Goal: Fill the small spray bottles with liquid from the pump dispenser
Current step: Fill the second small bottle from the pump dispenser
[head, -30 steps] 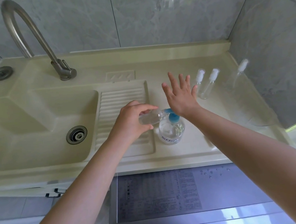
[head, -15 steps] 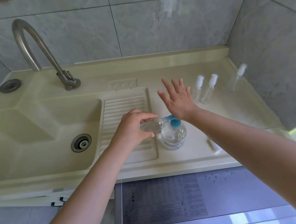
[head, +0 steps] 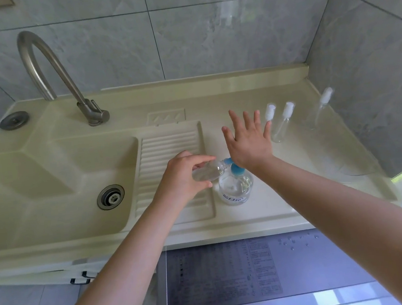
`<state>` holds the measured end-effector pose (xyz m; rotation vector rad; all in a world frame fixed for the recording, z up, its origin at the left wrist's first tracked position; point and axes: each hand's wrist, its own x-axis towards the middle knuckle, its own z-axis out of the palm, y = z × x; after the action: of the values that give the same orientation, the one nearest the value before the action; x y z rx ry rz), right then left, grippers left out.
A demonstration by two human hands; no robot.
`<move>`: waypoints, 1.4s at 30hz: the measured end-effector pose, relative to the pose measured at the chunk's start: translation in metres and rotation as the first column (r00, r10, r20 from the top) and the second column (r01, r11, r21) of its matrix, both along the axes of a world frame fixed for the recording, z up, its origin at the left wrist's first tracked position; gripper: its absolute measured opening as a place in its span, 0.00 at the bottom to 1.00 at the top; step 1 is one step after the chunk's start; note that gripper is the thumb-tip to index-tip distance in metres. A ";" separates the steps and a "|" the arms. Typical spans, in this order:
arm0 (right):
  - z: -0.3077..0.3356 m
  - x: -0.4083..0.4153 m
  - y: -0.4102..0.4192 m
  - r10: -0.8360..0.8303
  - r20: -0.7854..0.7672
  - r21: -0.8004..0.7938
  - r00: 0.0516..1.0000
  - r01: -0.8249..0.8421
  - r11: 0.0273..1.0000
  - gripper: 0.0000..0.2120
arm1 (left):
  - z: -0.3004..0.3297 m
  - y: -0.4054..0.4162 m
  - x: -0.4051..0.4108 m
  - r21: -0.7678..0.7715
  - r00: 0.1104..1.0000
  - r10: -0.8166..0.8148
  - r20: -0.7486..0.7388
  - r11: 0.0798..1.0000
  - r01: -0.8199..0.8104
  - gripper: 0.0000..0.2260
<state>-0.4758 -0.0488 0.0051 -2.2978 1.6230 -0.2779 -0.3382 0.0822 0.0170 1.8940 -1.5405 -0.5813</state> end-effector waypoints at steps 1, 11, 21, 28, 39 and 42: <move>0.002 0.000 -0.001 0.001 0.005 0.004 1.000 -0.001 1.000 0.28 | 0.000 0.000 0.000 -0.003 1.000 0.002 0.001 1.000 -0.002 0.29; -0.010 0.001 0.004 -0.015 0.029 0.108 0.999 0.012 0.994 0.27 | -0.005 0.000 0.000 -0.013 1.000 0.001 0.024 1.000 0.000 0.29; -0.002 0.001 0.001 0.032 -0.008 0.077 0.999 -0.031 0.997 0.27 | -0.004 -0.001 0.001 -0.016 0.999 0.018 0.027 1.000 -0.017 0.29; 0.000 0.000 -0.004 0.019 -0.005 0.118 1.000 -0.018 0.993 0.29 | -0.002 -0.001 -0.002 -0.005 0.999 0.020 0.026 1.000 -0.020 0.29; -0.001 0.000 0.000 0.070 -0.033 0.062 0.997 -0.068 0.996 0.29 | 0.001 0.000 -0.005 -0.003 0.999 0.026 0.028 1.000 -0.026 0.29; 0.006 0.001 -0.004 0.064 0.017 0.112 0.998 -0.066 0.991 0.30 | 0.002 0.000 -0.003 -0.008 0.999 0.032 0.018 0.999 -0.032 0.29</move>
<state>-0.4753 -0.0526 0.0109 -2.2536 1.5136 -0.1815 -0.3416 0.0826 0.0187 1.9196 -1.5186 -0.5446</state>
